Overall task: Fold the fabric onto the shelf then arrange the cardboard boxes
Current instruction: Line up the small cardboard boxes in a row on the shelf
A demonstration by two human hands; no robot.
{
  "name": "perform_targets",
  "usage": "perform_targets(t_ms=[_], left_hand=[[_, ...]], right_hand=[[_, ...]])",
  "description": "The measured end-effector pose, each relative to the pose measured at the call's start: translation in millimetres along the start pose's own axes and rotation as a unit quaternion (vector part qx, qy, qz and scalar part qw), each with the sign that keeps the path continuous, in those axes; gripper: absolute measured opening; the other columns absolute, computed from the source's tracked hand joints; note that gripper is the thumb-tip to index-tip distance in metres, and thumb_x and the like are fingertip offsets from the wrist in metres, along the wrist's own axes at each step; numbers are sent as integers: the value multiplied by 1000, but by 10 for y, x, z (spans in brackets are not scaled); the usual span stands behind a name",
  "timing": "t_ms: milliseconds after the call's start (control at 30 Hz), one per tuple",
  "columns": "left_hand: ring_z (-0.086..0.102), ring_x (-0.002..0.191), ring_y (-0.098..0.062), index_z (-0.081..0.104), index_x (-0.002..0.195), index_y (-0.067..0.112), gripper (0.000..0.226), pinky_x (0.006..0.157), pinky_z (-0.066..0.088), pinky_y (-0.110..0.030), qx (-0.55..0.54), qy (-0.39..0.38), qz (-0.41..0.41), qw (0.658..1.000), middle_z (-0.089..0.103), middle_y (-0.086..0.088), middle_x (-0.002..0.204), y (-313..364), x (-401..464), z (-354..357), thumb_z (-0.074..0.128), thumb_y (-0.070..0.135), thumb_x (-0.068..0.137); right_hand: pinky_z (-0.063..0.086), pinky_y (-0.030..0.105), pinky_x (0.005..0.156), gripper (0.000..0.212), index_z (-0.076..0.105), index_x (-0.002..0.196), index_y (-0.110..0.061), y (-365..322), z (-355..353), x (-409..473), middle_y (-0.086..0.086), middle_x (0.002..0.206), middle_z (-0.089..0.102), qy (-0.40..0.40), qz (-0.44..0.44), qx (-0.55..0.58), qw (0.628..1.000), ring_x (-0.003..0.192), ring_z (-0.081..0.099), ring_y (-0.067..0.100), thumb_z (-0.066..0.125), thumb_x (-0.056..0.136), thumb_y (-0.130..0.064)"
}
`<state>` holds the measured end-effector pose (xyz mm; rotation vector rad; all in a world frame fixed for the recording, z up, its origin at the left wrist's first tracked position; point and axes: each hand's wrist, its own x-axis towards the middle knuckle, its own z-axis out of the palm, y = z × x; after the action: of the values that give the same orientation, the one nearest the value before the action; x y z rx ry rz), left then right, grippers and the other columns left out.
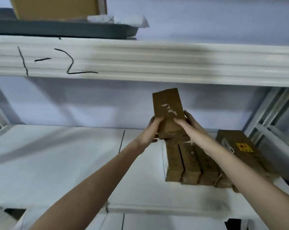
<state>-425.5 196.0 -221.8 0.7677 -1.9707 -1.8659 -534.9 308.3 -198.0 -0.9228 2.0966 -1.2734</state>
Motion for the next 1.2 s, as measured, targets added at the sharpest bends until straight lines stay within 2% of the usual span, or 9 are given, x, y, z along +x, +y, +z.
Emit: perform_targets(t_ms=[100, 200, 267, 367, 633, 733, 900, 1100, 1200], left_hand=[[57, 102, -15, 43, 128, 23, 51, 82, 49, -27, -14, -22, -2, 1000, 58, -5, 118, -63, 67, 444, 22, 56, 95], [61, 107, -22, 53, 126, 23, 71, 91, 52, -39, -66, -29, -43, 996, 64, -8, 119, -119, 138, 842, 24, 73, 84], [64, 98, -18, 58, 118, 27, 68, 82, 54, -37, -100, -28, -55, 993, 69, -4, 107, -156, 165, 1068, 20, 73, 86], [70, 88, -13, 64, 106, 31, 59, 70, 56, -32, -134, -48, -61, 988, 74, 1, 98, -237, 232, 1317, 21, 67, 90], [58, 119, -26, 58, 127, 21, 69, 103, 44, -49, -148, 10, -108, 983, 63, -11, 127, -595, 560, 1647, 26, 63, 83], [55, 120, -27, 45, 136, 23, 81, 103, 43, -51, -117, 27, -126, 985, 57, -11, 133, -1083, 1049, 1721, 36, 67, 68], [56, 118, -28, 49, 132, 15, 65, 104, 43, -48, -50, 8, -118, 992, 58, -11, 130, -848, 917, 1737, 32, 51, 81], [47, 124, -33, 53, 128, 5, 36, 104, 39, -34, 182, 55, -42, 981, 50, -18, 132, -612, 795, 1638, 38, 13, 96], [57, 115, -27, 47, 135, 9, 40, 91, 48, -31, 148, 76, -29, 986, 54, -16, 133, -583, 770, 1564, 36, 8, 96]], right_hand=[[42, 34, 95, 71, 30, 141, -37, 176, -365, -129, -10, 125, 51, 13, -1, -29, 999, 119, 51, 21, 49, 79, -66], [29, 47, 109, 72, 33, 139, -40, 375, -647, -221, -2, 143, 43, 39, 7, -103, 994, 137, 29, 29, 45, 76, -73], [20, 52, 112, 76, 27, 142, -39, 518, -767, -270, -2, 149, 34, 52, 15, -155, 986, 142, 13, 32, 43, 76, -74], [20, 58, 112, 84, 16, 146, -36, 695, -884, -322, 1, 152, 30, 55, 20, -209, 976, 142, 9, 36, 39, 76, -76], [18, 61, 109, 86, 3, 146, -41, 1046, -1059, -323, 0, 155, 20, 56, 14, -334, 941, 140, 12, 36, 25, 74, -82], [15, 61, 109, 87, 3, 146, -41, 1166, -1056, -289, 0, 158, 12, 38, 32, -337, 940, 142, 4, 35, 25, 73, -83], [13, 59, 110, 84, 5, 146, -42, 1205, -1044, -270, -1, 158, 9, 44, 17, -344, 938, 143, 1, 30, 26, 75, -81], [13, 59, 110, 81, 13, 147, -38, 1194, -993, -242, -3, 158, 13, 34, -5, -367, 930, 143, -1, 23, 21, 78, -79], [17, 59, 109, 73, 23, 144, -39, 1183, -1019, -229, -4, 155, 22, 45, -13, -365, 930, 142, 5, 23, 23, 80, -75]])
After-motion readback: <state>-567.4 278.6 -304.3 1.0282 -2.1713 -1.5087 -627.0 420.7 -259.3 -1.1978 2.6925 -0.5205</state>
